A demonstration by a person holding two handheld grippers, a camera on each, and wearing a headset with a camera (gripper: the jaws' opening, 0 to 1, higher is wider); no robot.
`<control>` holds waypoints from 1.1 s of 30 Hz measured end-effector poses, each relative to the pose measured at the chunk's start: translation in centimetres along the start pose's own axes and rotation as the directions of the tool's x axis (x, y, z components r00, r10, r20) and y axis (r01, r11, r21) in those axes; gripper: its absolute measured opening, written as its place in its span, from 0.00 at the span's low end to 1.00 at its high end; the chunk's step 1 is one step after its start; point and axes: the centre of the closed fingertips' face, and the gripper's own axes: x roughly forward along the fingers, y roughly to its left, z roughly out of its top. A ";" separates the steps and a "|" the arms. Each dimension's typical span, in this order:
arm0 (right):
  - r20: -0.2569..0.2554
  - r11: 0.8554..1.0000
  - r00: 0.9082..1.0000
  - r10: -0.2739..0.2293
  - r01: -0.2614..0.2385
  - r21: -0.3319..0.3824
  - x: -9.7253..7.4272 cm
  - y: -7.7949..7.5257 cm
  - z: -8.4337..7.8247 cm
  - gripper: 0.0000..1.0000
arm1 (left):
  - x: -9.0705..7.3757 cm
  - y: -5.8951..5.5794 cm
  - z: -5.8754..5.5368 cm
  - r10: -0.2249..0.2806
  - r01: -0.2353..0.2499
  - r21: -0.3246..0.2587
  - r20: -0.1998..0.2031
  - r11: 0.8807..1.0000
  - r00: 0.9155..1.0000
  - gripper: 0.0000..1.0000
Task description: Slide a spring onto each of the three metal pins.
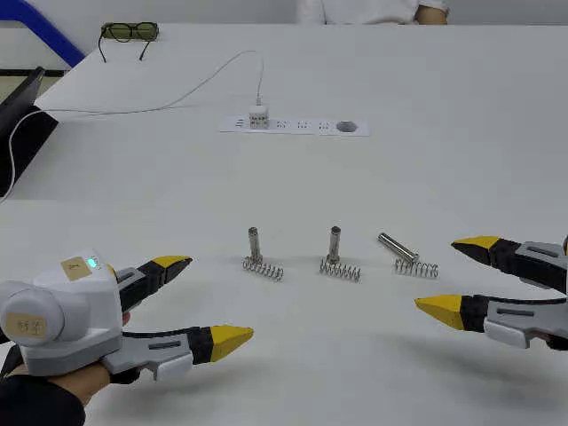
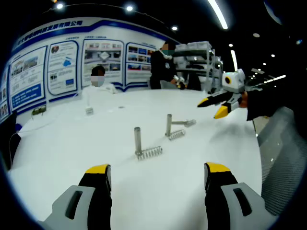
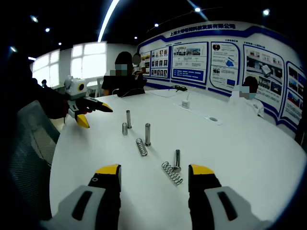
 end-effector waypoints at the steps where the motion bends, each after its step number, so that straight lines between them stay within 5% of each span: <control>1: 0.000 1.000 1.000 0.000 0.000 0.001 0.0 0.0 0.0 0.58 | 0.0 0.0 0.0 0.000 0.000 -0.001 0.001 1.000 1.000 0.81; 33: -0.009 0.999 1.000 -0.020 0.021 0.036 -0.1 -1.3 0.5 0.48 | 0.0 -0.4 0.4 0.000 0.000 0.002 0.002 1.000 1.000 0.81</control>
